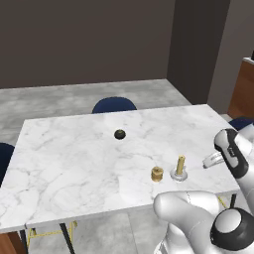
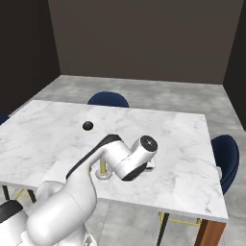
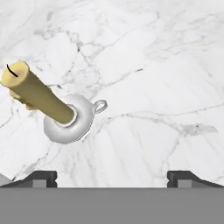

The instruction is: Pick the candle and candle from the dining table and place them in the open cabinet. Close the cabinet after placing the objects.

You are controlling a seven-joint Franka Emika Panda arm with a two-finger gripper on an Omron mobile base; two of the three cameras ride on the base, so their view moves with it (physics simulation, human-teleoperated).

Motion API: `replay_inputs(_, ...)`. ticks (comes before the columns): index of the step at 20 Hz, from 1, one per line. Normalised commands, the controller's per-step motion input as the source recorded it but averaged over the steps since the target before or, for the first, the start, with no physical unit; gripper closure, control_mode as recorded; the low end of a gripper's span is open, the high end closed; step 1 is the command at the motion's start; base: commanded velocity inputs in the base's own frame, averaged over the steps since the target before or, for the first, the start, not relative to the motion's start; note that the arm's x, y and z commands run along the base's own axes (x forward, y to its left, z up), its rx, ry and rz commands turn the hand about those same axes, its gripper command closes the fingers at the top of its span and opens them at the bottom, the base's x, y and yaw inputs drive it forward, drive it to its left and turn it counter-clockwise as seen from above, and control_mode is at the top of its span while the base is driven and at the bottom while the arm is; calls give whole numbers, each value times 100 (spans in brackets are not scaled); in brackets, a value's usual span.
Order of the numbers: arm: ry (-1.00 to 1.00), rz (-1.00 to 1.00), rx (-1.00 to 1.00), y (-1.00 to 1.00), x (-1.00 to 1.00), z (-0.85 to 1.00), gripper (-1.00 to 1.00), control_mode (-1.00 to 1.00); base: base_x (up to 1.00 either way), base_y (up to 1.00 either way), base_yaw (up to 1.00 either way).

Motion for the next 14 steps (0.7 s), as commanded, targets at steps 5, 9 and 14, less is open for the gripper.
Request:
replay_inputs(5, -12, 18, 8, 0, 0, -4, -100, -100, 0, 0, 0)
replay_inputs(9, -14, 14, 3, 0, 0, 0, -100, -100, 0, 0, 0)
replay_inputs(14, -13, 13, 0, 5, 0, 0, -100, -100, 0, 0, 0)
